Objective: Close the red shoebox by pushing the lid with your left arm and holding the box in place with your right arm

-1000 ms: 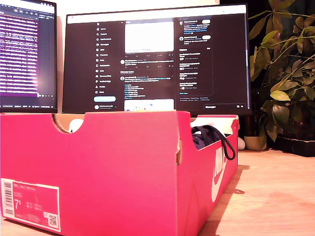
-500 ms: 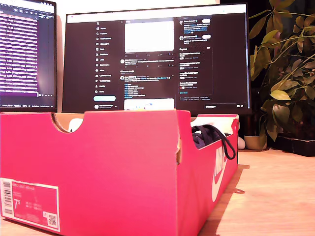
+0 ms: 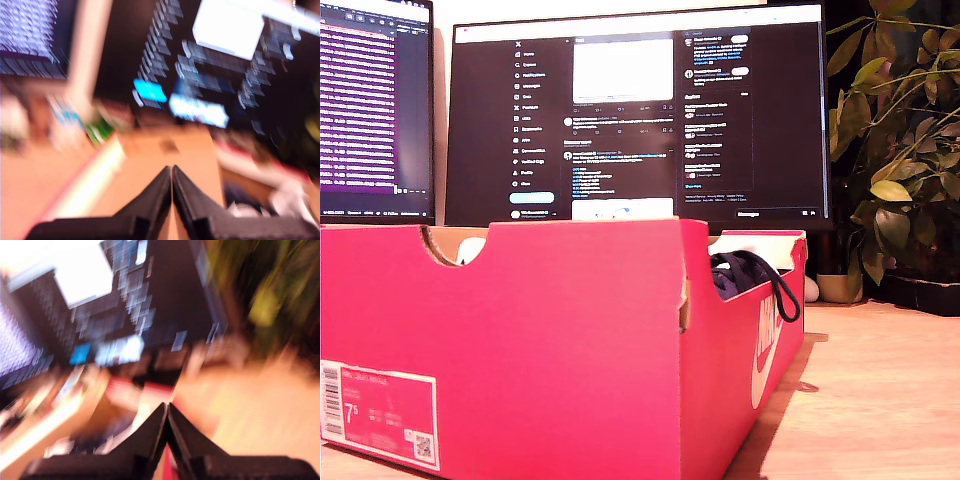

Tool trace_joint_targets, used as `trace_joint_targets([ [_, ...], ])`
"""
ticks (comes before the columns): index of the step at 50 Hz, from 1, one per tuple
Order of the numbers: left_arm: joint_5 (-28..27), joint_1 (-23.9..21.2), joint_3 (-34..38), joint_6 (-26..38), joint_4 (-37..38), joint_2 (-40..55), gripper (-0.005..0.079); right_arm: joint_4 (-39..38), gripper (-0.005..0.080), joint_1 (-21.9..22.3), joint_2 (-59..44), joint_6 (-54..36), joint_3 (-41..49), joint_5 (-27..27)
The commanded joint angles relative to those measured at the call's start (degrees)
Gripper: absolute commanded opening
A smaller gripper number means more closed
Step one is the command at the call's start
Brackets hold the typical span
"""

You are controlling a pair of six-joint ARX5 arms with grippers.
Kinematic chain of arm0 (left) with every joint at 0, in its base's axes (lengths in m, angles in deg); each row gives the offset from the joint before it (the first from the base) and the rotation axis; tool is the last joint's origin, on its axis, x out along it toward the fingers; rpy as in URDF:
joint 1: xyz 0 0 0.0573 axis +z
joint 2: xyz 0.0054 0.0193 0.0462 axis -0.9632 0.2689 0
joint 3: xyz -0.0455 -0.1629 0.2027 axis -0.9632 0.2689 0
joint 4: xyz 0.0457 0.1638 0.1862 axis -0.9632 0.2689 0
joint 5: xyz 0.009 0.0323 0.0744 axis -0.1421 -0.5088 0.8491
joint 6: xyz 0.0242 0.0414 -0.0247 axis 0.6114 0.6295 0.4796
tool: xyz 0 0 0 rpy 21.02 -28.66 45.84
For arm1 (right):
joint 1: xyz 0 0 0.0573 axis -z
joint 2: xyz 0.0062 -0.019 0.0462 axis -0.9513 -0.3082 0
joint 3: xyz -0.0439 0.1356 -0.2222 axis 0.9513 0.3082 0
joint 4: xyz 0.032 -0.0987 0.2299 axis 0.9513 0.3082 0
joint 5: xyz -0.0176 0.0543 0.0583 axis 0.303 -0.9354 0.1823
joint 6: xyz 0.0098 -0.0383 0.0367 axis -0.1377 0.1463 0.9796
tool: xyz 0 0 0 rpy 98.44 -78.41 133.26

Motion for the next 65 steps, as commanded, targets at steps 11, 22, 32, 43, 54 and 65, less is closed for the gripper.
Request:
trace_joint_targets([
  [11,-4.7,1.0,-9.7,7.2,1.2,20.7,-0.0019,0.0,-0.0012,0.1,-15.9,0.0,-0.6,-8.3],
  [22,-9.1,4.7,-19.3,14.2,5.3,38.4,-0.0019,-2.8,-0.0012,-1.5,-25.9,-2.3,-0.6,-11.8],
  [32,-13.3,9.5,-27.6,18.4,8.6,51.3,-0.0019,-7.8,-0.0012,-5.3,-32.5,-2.4,-0.6,-12.8],
  [43,-13.9,13.3,-35.1,24.0,13.0,64.0,-0.0019,-16.2,-0.0012,-9.3,-40.7,-1.2,-0.6,-12.7],
  [54,-13.8,15.3,-41.0,29.1,18.1,76.0,-0.0019,-21.9,-0.0012,-11.8,-46.5,-0.2,-0.6,-12.7],
  [65,-11.9,16.0,-45.0,31.7,20.8,84.4,-0.0019,-26.5,-0.0012,-13.3,-51.1,1.3,-1.5,-12.3],
])
